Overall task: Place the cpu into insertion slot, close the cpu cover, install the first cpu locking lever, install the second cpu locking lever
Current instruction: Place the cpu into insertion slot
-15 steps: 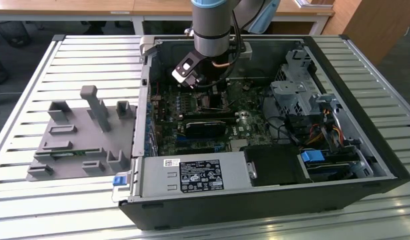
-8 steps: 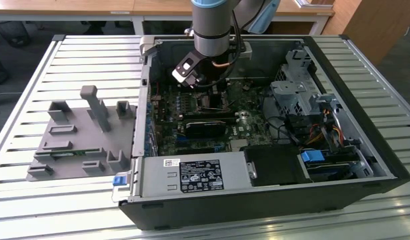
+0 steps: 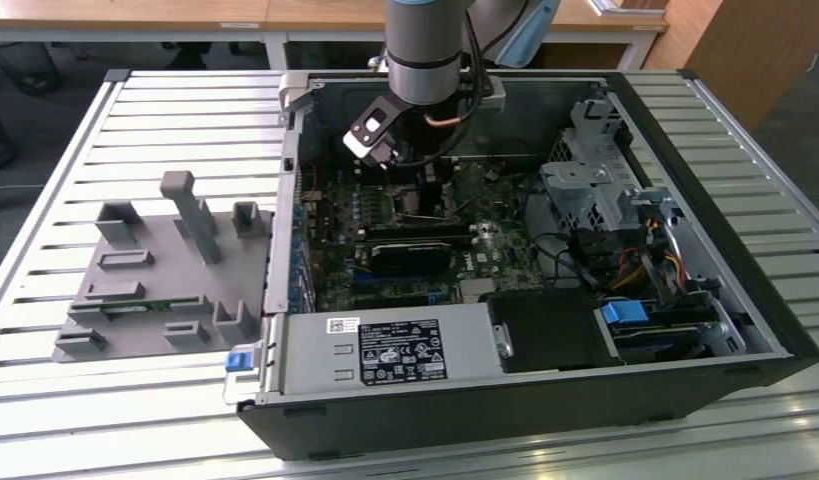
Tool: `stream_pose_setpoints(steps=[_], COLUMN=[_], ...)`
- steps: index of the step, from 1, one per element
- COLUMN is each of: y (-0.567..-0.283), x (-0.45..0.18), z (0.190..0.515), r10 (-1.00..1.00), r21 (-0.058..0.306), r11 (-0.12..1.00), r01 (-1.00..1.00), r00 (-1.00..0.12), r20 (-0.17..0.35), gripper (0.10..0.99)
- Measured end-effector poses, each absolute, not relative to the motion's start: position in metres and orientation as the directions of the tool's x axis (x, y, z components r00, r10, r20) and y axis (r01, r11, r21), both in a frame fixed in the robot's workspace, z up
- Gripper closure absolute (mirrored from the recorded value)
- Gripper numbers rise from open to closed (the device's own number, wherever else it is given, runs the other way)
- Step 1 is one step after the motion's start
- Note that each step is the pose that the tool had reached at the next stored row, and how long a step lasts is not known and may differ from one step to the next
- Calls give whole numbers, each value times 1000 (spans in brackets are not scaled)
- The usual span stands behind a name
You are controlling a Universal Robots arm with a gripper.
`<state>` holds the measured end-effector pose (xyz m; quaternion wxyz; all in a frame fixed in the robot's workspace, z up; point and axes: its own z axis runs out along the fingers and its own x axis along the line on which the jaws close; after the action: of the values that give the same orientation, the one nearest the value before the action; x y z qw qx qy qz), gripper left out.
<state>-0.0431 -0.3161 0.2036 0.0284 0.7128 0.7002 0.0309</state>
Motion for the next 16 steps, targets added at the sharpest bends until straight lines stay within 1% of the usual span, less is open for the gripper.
stream_pose_setpoints(steps=[2, 3, 4, 5, 6, 7, 8, 9, 12, 13, 15, 16], y=[-316, -316, -316, -317, -317, -317, -317, -318, -318, -318, -318, -318], x=[-43, -42, -42, -42, -42, -42, -41, -40, -38, -38, -38, -38], z=[207, 208, 209, 209, 209, 209, 209, 209, 210, 211, 212, 212], r10=[1000, 1000, 1000, 1000, 1000, 1000, 1000, 1000, 1000, 1000, 1000, 1000], r21=[78, 76, 74, 73, 71, 70, 68, 65, 54, 52, 50, 49], r11=[-18, -18, -18, -18, -18, -18, -18, -18, -18, -18, -18, -18], r01=[997, 997, 997, 997, 997, 997, 998, 998, 998, 998, 999, 999], r00=[18, 18, 18, 18, 18, 18, 18, 18, 18, 18, 18, 18], r20=[4, 4, 4, 4, 4, 4, 4, 4, 4, 4, 4, 4], gripper=[471, 486, 549, 549, 612, 612, 667, 667, 843, 843, 961, 961])
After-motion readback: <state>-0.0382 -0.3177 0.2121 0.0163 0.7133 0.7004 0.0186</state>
